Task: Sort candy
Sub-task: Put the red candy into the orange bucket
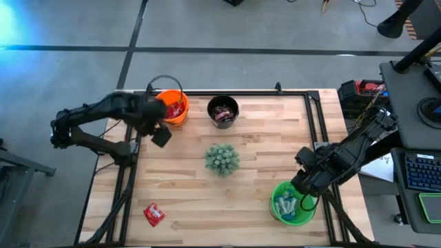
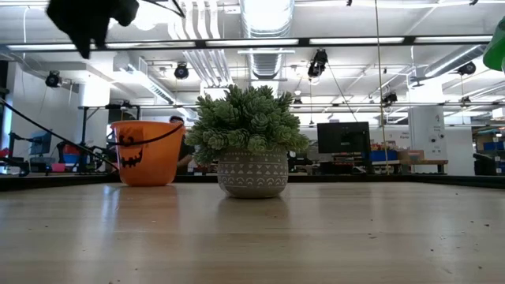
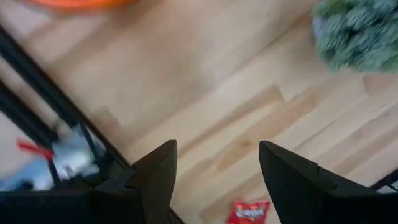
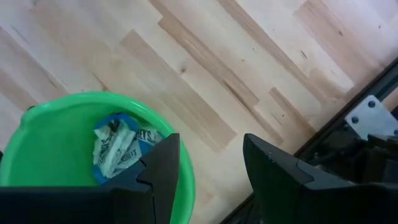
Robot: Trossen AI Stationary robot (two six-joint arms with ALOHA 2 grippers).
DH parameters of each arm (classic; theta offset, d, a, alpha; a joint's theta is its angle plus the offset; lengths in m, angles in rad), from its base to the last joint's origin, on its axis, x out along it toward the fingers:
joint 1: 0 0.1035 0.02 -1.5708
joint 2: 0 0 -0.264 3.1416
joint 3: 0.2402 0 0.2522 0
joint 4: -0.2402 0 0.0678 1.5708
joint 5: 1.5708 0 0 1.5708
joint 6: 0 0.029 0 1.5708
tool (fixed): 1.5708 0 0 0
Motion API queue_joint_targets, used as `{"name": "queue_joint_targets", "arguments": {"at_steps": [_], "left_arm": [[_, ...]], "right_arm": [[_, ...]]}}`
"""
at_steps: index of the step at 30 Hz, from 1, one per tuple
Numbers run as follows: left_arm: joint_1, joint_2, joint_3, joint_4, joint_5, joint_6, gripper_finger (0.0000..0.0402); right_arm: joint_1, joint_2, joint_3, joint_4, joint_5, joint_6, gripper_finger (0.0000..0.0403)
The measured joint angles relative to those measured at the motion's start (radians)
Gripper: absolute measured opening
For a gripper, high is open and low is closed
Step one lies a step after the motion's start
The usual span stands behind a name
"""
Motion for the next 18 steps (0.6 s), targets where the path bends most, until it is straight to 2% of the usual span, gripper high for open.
{"name": "queue_joint_targets", "arguments": {"at_steps": [5, 10, 14, 18], "left_arm": [[-0.159, -0.019, -0.054, -0.001, 0.001, -0.227, 0.0210], [-0.279, -0.019, -0.075, 0.004, 0.003, -0.390, 0.0210], [-0.378, -0.002, -0.081, 0.007, 0.017, -0.408, 0.0210], [-0.493, 0.024, -0.080, 0.032, 0.034, -0.350, 0.0210]], "right_arm": [[-0.001, 0.000, 0.000, 0.000, 0.000, -0.060, 0.0169], [-0.013, 0.000, 0.000, 0.000, 0.001, -0.121, 0.0169], [-0.017, 0.000, 0.000, 0.001, 0.002, -0.165, 0.0169], [-0.017, 0.000, 0.000, 0.001, 0.002, -0.175, 0.0169]]}}
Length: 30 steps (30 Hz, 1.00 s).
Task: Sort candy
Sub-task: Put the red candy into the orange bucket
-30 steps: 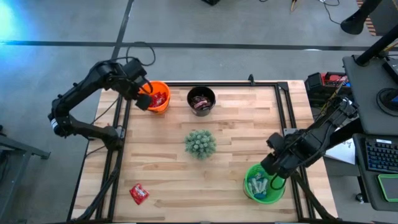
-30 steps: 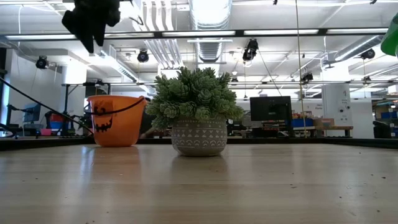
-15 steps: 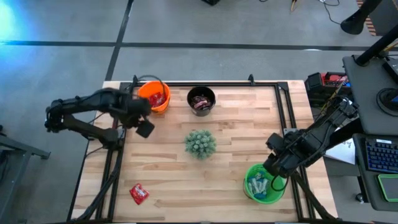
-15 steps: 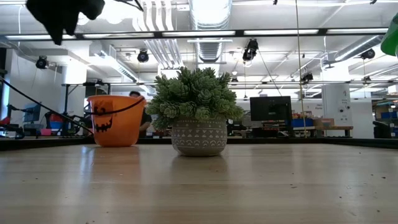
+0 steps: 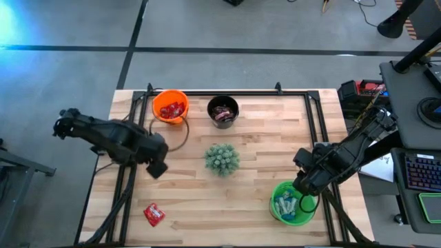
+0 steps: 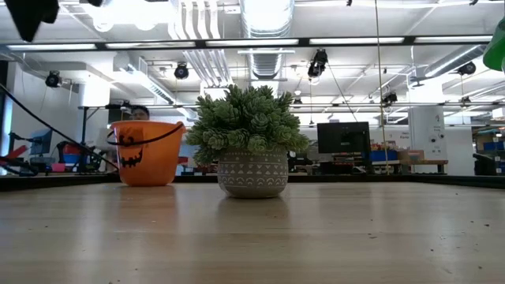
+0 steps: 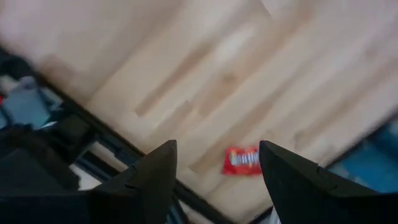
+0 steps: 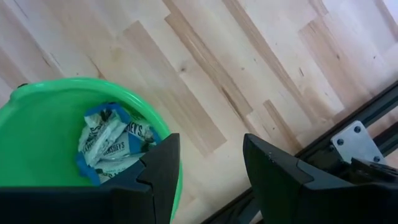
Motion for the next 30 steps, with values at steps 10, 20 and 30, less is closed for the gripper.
{"name": "queue_joint_targets", "arguments": {"at_steps": [10, 20, 30], "left_arm": [[-0.222, 0.102, 0.000, 0.096, 0.036, -0.009, 0.0210], [-0.352, 0.238, 0.004, 0.167, 0.097, 0.053, 0.0206], [-0.517, 0.290, -0.009, 0.159, 0.094, 0.178, 0.0196]], "right_arm": [[0.000, 0.000, 0.000, 0.008, -0.002, 0.082, 0.0169], [0.000, 0.000, 0.020, 0.023, -0.002, 0.242, 0.0169], [0.000, 0.001, 0.061, 0.175, -0.002, 0.338, 0.0169]]}}
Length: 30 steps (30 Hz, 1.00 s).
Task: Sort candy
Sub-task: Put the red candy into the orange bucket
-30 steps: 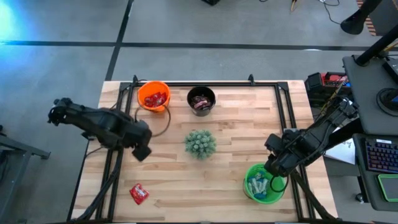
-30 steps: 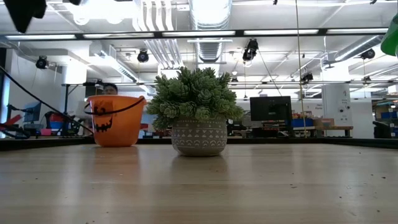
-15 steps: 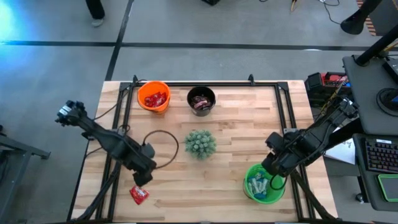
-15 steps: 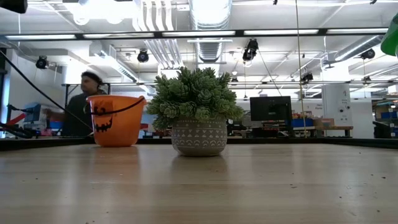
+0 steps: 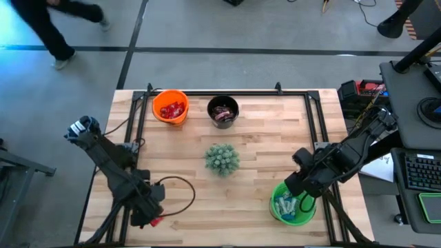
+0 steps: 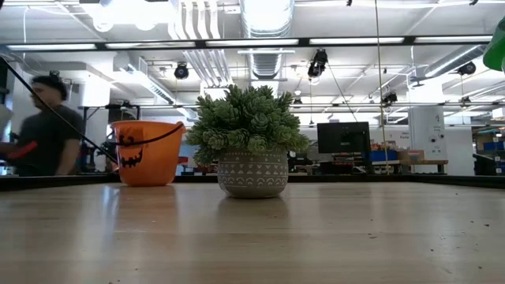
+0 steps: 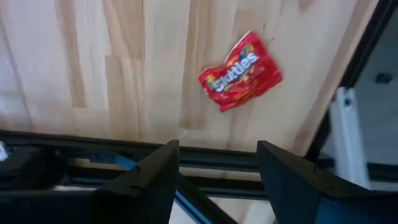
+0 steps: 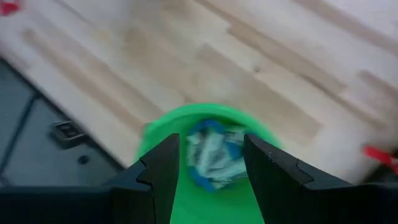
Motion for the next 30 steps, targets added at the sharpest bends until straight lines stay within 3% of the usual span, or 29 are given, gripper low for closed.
{"name": "queue_joint_targets", "arguments": {"at_steps": [13, 23, 30], "left_arm": [[-0.068, -0.087, -0.191, 0.055, -0.008, 0.073, 0.0196], [-0.068, -0.176, -0.436, 0.398, -0.008, 0.067, 0.0196], [-0.068, -0.157, -0.475, 0.598, -0.008, 0.051, 0.0196]], "right_arm": [[0.000, 0.001, 0.001, 0.154, 0.030, 0.081, 0.0169], [0.000, 0.001, 0.001, 0.155, 0.030, 0.199, 0.0169], [-0.013, 0.001, 0.001, 0.157, 0.030, 0.219, 0.0169]]}}
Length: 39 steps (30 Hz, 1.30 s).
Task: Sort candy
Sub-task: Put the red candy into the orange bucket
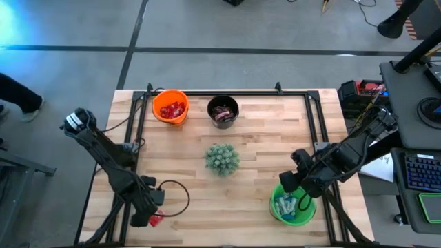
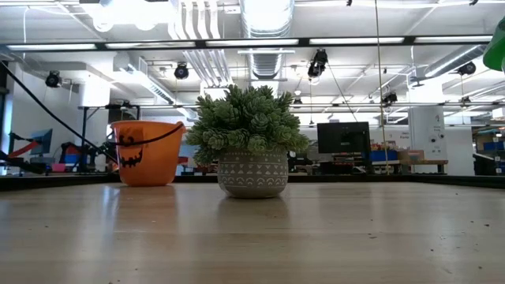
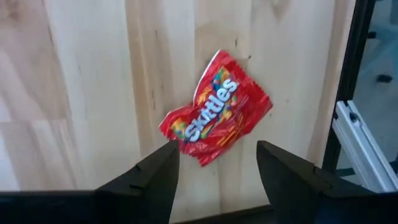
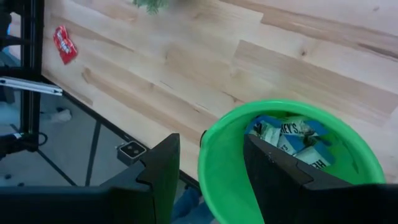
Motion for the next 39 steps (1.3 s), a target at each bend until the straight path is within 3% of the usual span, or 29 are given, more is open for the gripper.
{"name": "queue_joint_targets", "arguments": {"at_steps": [11, 21, 30, 39], "left_arm": [[-0.020, 0.043, 0.000, 0.021, 0.001, 0.100, 0.0196], [-0.019, 0.104, -0.042, 0.004, 0.149, 0.160, 0.0196], [-0.020, 0.157, -0.012, -0.013, 0.158, 0.222, 0.0196], [-0.018, 0.155, 0.113, -0.260, 0.158, 0.234, 0.0196]], "right_arm": [[-0.014, 0.000, 0.000, 0.058, 0.000, -0.028, 0.0169], [-0.014, 0.000, 0.000, 0.115, 0.044, -0.071, 0.0169], [-0.015, 0.000, -0.002, 0.116, 0.076, -0.068, 0.0169], [-0.016, 0.000, -0.017, 0.117, 0.077, -0.080, 0.0169]]}}
